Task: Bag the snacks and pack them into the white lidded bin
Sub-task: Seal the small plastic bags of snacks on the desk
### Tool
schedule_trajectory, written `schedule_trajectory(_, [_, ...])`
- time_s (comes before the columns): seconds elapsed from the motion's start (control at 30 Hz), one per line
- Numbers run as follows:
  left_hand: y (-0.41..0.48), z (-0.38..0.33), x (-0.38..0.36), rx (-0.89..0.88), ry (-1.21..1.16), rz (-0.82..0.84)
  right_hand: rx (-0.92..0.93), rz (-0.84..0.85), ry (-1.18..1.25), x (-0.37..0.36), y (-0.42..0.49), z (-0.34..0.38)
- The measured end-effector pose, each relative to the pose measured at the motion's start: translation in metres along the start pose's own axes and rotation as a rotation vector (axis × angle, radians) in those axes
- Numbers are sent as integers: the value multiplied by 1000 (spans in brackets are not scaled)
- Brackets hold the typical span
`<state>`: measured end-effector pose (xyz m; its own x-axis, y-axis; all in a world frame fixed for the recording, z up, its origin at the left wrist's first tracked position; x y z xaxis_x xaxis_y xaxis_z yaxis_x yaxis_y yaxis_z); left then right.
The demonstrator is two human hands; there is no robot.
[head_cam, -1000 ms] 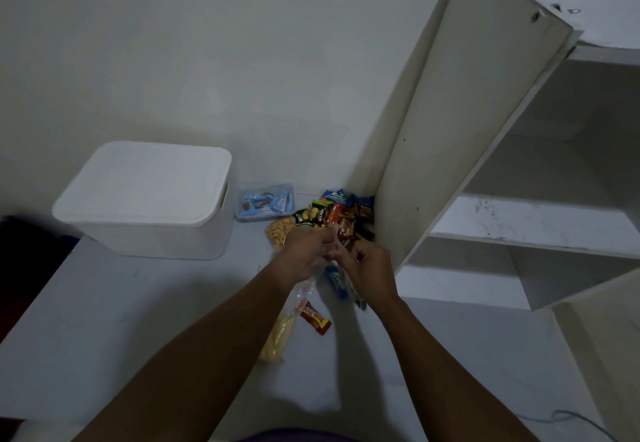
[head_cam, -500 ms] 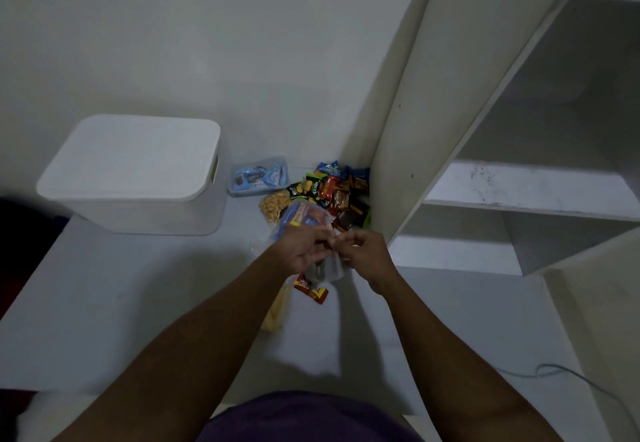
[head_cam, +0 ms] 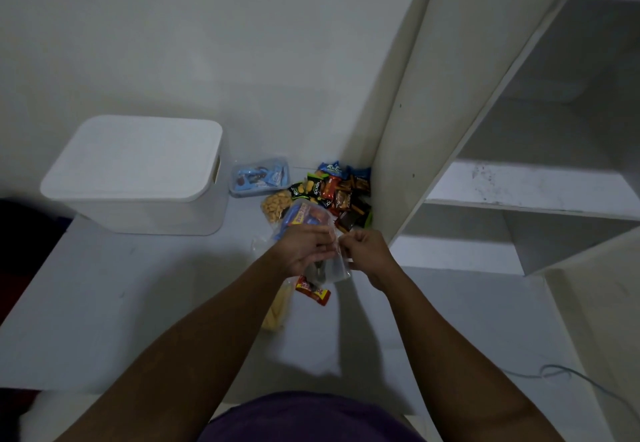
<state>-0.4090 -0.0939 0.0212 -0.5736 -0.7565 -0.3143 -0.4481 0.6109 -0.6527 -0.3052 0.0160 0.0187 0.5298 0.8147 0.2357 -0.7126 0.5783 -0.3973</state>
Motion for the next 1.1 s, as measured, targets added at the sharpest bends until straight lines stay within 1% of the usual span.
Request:
schedule_trajectory(0.17, [-1, -4, -3, -34, 43, -113, 129, 73, -84, -4, -5, 2])
schedule_trajectory(0.23, [-1, -4, -2, -42, 42, -140, 144, 58, -126, -5, -4, 2])
schedule_trajectory(0.4, [-2, -3, -1, -61, 87, -84, 45, -28, -81, -7, -1, 0])
schedule_trajectory(0.5, [0, -4, 0, -71, 109, -100, 41, -74, -71, -10, -1, 0])
schedule_trajectory(0.63, [2, -5, 2, -90, 136, -101, 34, -77, -36, -11, 1, 2])
schedule_trajectory(0.7, [3, -5, 1, -100, 120, -116, 23, -65, -16, -10, 3, 3])
schedule_trajectory(0.8, [1, -1, 1, -96, 77, -145, 10, 9, -71, -8, 2, 6])
schedule_trajectory(0.97, [-4, 2, -2, -70, 162, -120, 60, 22, -126, -4, -1, 7])
schedule_trajectory(1.1, [-4, 0, 1, -141, 157, -143, 4, 86, -136, -5, -4, 7])
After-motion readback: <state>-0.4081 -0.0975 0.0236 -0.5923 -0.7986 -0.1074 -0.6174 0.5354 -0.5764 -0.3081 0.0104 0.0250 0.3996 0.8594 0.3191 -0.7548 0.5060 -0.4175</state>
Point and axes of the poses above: each hand's wrist, its own y-axis towards the middle knuckle, its own x-axis out of the back of the hand, z = x × y, the point moved 1 cm from there along y, towards the middle knuckle, and after that the axes turned 2 degrees about x, right-handed, at the moved point
